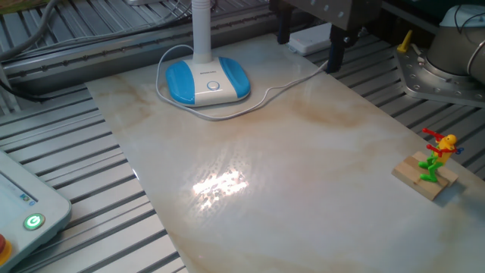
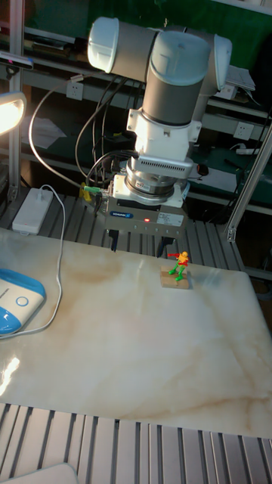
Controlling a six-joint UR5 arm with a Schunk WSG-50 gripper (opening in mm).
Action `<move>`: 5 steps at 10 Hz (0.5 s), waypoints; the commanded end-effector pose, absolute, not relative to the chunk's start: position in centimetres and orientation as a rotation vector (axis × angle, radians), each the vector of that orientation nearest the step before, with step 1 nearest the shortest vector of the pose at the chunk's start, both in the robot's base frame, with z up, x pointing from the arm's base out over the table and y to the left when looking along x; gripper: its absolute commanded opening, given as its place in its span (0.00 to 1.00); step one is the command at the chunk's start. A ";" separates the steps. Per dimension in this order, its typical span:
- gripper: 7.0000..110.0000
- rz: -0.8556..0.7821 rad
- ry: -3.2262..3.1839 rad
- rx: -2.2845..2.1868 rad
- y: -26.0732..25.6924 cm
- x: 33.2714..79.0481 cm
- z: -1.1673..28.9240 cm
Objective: Turn off the desk lamp by pressing the button
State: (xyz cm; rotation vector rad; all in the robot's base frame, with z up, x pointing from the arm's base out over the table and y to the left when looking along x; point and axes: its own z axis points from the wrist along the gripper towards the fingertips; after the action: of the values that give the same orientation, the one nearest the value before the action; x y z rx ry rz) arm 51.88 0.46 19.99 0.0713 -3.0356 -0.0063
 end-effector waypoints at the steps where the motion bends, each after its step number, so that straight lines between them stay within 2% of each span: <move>1: 0.79 0.075 -2.980 0.185 -1.2 50.6 20.2; 5: 0.79 0.018 -3.013 0.132 -0.6 51.0 19.9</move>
State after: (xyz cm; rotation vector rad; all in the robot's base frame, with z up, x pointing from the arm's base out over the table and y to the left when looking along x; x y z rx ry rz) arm 51.04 -0.76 19.87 0.1393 -3.0082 0.0404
